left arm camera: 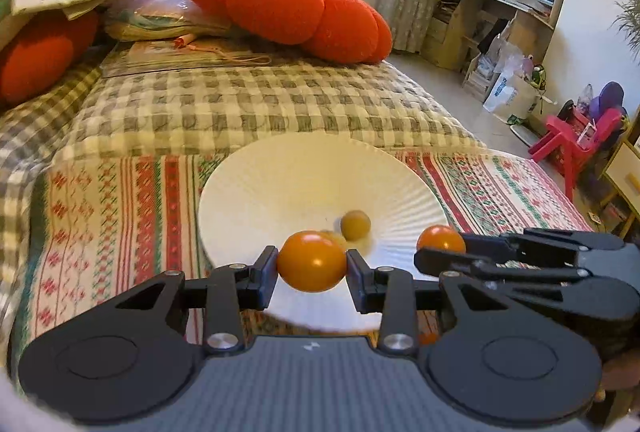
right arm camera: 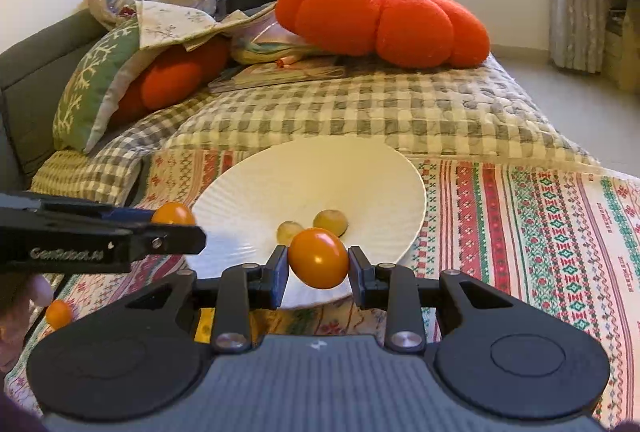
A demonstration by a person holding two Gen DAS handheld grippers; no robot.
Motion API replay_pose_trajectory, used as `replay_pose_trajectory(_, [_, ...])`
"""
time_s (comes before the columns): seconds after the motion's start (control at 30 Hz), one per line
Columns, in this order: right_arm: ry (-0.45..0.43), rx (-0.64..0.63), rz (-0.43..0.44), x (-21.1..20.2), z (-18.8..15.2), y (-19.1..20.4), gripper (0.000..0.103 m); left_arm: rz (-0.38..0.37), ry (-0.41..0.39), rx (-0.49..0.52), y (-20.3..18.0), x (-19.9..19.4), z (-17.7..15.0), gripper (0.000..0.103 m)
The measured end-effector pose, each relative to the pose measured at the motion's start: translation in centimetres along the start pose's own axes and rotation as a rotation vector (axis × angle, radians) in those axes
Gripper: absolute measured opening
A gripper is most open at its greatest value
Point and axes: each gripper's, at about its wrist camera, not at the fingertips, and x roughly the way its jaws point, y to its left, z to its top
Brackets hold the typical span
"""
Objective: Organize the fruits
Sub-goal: 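Carry both held orange tomatoes to the white plate and lower them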
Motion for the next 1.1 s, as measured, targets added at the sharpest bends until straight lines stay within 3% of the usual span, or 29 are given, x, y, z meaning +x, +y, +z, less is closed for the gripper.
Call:
replay_pose_trajectory(0.4, [0.017,-0.061,-0.02,2.7,0.5,-0.2,0.028,0.004,0.02,0.001,-0.5,4.7,1.9,0.019])
replay_pose_trajectory(0.63, [0.028,-0.068,-0.018,3.8,0.5,-0.3,0.029,0.0,0.038,-0.052,-0.1,7.1,2.4,0.019])
replay_pose_trajectory(1.1, [0.047,-0.135,-0.037,4.7,0.6,0.7,0.029,0.021,0.048,-0.053,-0.3,7.9,2.4,0.021])
